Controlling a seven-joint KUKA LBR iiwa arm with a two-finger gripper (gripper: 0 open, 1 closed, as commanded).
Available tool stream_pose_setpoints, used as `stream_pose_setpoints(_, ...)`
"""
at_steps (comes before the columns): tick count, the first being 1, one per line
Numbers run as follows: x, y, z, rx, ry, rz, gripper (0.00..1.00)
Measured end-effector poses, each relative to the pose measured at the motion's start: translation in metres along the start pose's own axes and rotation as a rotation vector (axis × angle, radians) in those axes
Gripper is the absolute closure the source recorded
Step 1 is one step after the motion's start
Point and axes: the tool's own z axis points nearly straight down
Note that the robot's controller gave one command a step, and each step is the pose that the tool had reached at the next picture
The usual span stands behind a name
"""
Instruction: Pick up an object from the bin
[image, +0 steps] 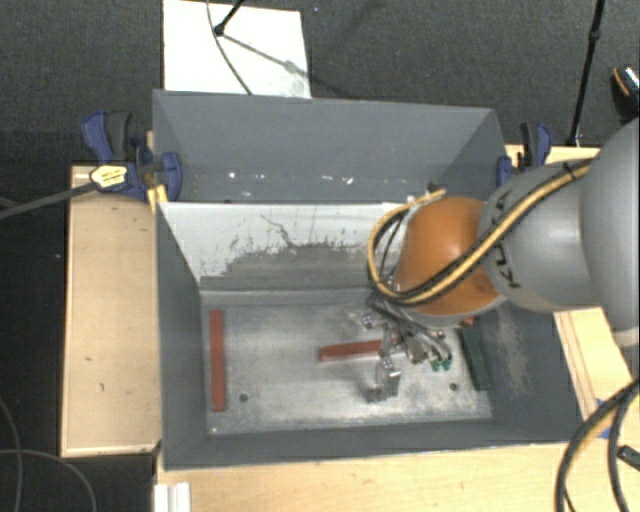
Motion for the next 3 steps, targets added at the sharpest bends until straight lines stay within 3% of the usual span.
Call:
stream_pose_setpoints(1,0.0000,-0.0001,-0.0003,0.001,0.000,-0.003,0.00)
stream_pose_setpoints(2,-0.0003,-0.0001,-0.0008,0.001,-0.001,-0.005,1.00)
stream_pose_setpoints(3,-0.0011,-0.0002,-0.0096,0.002,-0.006,-0.007,1.00)
